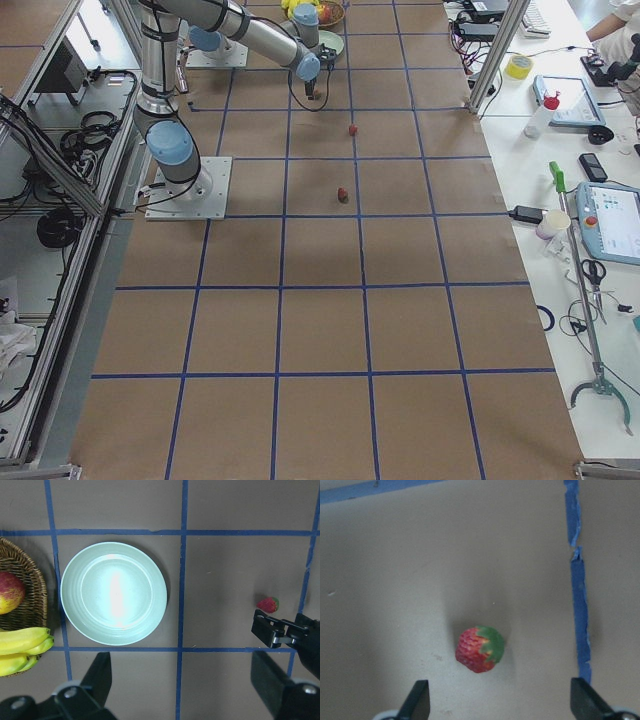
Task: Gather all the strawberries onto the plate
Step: 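Carry the strawberry toward the plate and release it mid-table, then move the right gripper to the farther strawberry and grasp it, then carry the strawberry with the right gripper and set it beside the first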
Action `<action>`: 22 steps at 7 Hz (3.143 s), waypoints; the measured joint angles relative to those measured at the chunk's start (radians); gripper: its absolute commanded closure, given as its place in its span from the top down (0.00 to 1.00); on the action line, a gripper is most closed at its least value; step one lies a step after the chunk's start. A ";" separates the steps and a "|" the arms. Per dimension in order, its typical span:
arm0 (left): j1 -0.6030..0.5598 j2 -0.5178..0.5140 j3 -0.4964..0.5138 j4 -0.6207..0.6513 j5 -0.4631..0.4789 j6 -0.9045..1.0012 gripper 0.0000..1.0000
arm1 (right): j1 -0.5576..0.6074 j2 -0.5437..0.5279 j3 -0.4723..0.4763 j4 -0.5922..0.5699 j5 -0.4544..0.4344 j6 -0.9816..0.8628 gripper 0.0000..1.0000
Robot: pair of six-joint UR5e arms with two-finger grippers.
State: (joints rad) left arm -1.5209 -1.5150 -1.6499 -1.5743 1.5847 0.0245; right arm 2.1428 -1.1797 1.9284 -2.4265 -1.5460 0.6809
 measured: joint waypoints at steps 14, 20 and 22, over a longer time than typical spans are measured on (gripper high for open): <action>-0.001 0.002 -0.005 -0.002 0.008 -0.001 1.00 | -0.327 0.061 0.009 -0.089 -0.137 -0.213 0.20; -0.001 0.002 0.001 0.000 0.006 -0.001 1.00 | -0.321 0.043 0.004 -0.085 -0.086 -0.301 0.00; 0.002 0.003 -0.001 0.000 0.007 -0.002 1.00 | -0.245 -0.003 -0.005 -0.051 -0.086 -0.254 0.00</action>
State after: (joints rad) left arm -1.5191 -1.5125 -1.6506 -1.5745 1.5920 0.0230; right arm 1.8980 -1.1829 1.9234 -2.4773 -1.6318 0.4266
